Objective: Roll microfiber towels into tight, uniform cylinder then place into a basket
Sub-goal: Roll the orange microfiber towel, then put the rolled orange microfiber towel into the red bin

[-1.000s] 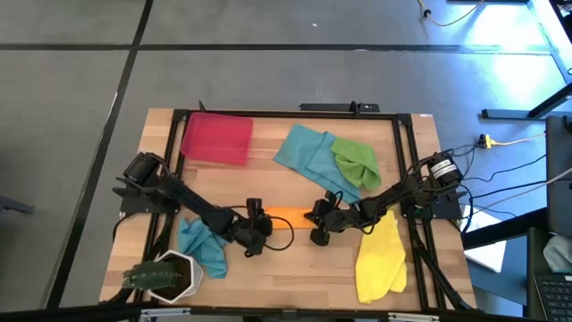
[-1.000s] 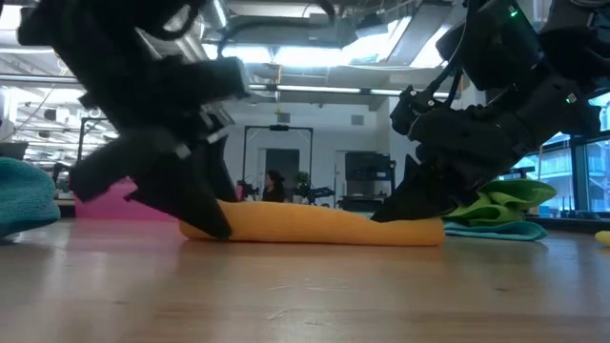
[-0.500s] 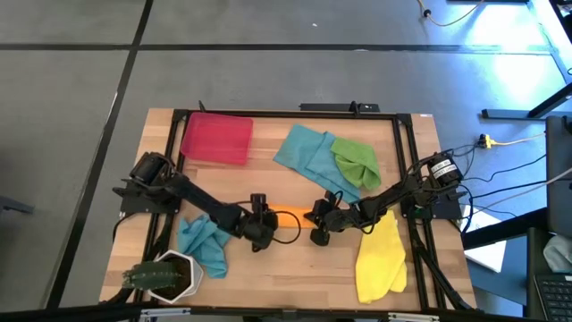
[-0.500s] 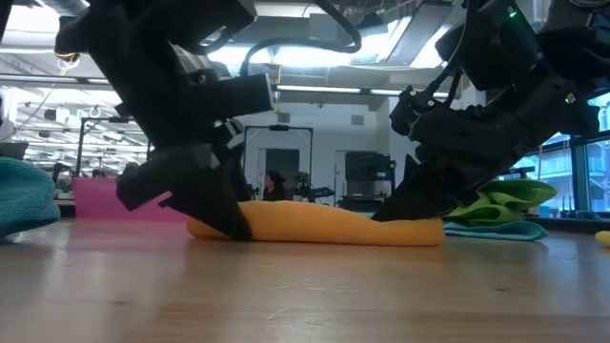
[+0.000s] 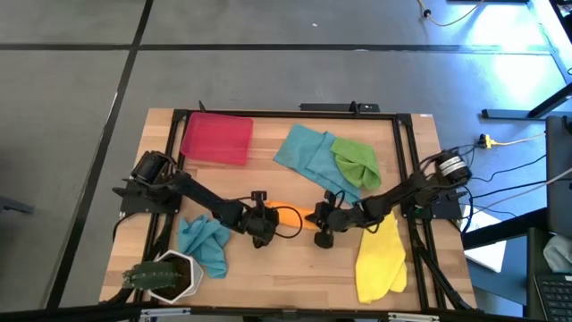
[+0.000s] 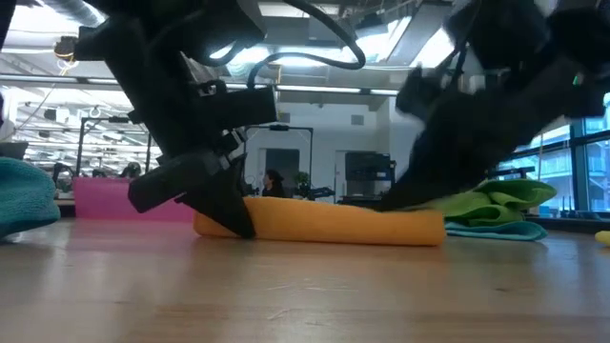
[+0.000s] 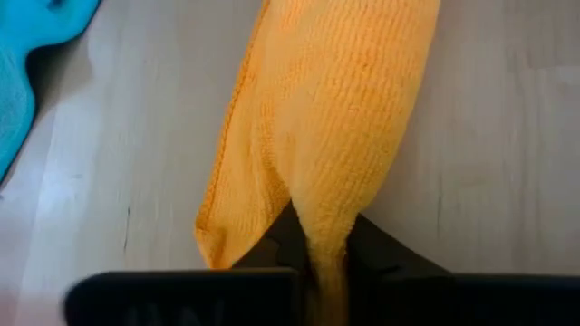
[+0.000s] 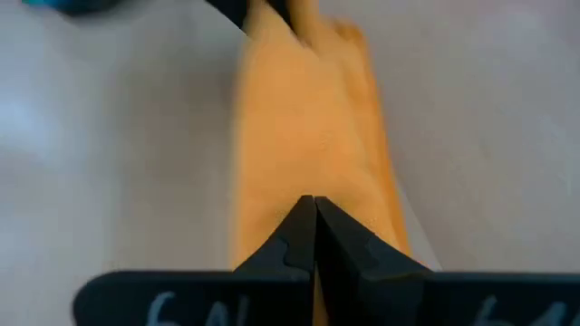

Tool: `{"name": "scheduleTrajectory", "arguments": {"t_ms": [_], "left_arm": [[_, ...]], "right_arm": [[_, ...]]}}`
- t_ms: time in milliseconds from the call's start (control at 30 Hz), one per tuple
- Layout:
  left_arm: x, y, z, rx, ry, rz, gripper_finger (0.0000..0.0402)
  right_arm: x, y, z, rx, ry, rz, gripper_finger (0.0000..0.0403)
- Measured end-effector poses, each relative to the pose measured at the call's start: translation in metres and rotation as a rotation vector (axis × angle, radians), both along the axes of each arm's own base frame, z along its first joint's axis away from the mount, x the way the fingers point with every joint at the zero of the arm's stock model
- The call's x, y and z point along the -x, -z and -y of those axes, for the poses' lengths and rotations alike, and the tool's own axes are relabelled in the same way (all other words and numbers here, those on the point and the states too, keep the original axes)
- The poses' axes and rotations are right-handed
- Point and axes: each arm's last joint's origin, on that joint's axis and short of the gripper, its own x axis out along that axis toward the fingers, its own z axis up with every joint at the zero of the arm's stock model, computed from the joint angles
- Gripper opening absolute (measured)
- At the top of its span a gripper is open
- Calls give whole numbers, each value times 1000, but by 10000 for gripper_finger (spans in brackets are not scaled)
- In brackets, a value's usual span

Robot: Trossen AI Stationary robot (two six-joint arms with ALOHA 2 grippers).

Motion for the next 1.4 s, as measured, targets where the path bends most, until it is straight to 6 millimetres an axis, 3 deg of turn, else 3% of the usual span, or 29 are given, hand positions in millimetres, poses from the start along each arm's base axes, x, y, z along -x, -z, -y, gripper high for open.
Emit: {"name": "scheduleTrajectory", "arguments": {"t_ms": [233,367,533,700,833,1067,1400], "left_arm": [[1,1,-1,12,2,-10,3],[1,1,-1,18,1,-11,2],[1,1,0,26,1,-10,2],[0,1,-1,43,1,-13,1],[0,1,-1,47,2,-13,1],[0,1,0,51,4,-13,0],[0,1,0,55,6,-13,0]], "right_arm": [[10,-38,-17,116,-115,124,12],[16,-43,-31,179,-209,140,41],[19,-34,-44,192,-270,127,134],[16,-15,-40,233,-221,58,243],[17,-2,-36,290,-220,-22,293],[25,8,-28,457,-112,-136,281],[24,12,-20,461,-109,-190,224]]}}
